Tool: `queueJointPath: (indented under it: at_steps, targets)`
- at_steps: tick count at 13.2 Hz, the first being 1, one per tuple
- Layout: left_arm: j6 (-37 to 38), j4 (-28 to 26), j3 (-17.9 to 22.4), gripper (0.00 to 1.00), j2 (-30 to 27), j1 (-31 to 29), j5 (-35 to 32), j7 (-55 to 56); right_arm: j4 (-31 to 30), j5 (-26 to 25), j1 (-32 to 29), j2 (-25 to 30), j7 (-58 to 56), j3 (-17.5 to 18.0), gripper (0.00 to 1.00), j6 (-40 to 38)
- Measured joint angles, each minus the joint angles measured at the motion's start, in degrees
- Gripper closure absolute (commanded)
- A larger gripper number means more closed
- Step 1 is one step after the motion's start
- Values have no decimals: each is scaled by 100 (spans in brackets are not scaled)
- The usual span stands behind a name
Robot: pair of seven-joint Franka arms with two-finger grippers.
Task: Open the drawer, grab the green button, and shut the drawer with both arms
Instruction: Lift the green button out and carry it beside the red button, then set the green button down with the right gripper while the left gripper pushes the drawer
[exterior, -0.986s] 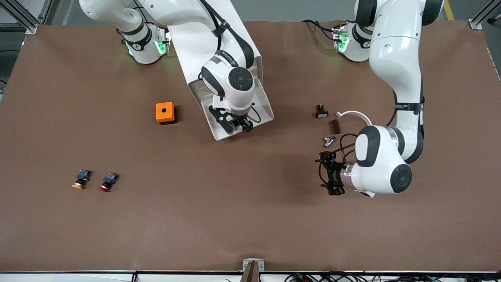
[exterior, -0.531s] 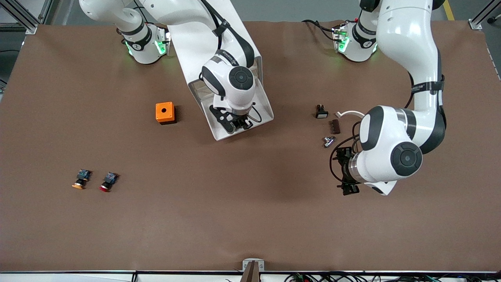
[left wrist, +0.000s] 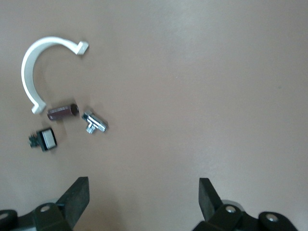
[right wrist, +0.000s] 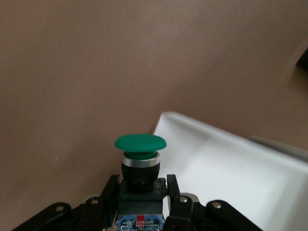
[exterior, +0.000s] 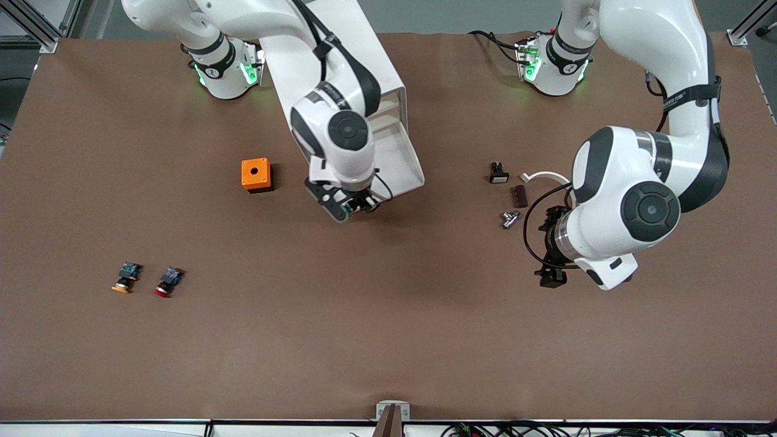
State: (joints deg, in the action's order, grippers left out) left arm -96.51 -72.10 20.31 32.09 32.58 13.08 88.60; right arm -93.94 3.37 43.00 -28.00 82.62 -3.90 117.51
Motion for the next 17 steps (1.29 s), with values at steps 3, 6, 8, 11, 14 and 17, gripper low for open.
queueJointPath:
  at_steps: [3, 6, 8, 11, 14, 17]
  targets:
    - [223, -10, 0, 0, -235, -1, -81, -1303, 5, 108, -837, 359, -1692, -50, 100, -393]
    - [270, -47, -12, 0, -344, 5, -269, -2315, -59, 111, -1636, 344, -3233, -65, 100, -321]
    - [150, -131, -81, 0, -325, 16, -308, -3071, -141, 111, -2054, 282, -4060, -70, 100, -83]
    - [-404, -246, -275, 0, -52, 131, -323, -3349, -457, 111, -2703, -69, -5264, -73, 100, 802]
    - [-761, -270, -441, 0, 421, 375, -326, -3349, -575, 111, -3261, -453, -6123, -74, 100, 1267]
    - [-1021, -272, -885, 0, 738, 422, -327, -3349, -582, 111, -3497, -619, -6503, -70, 100, 1482]
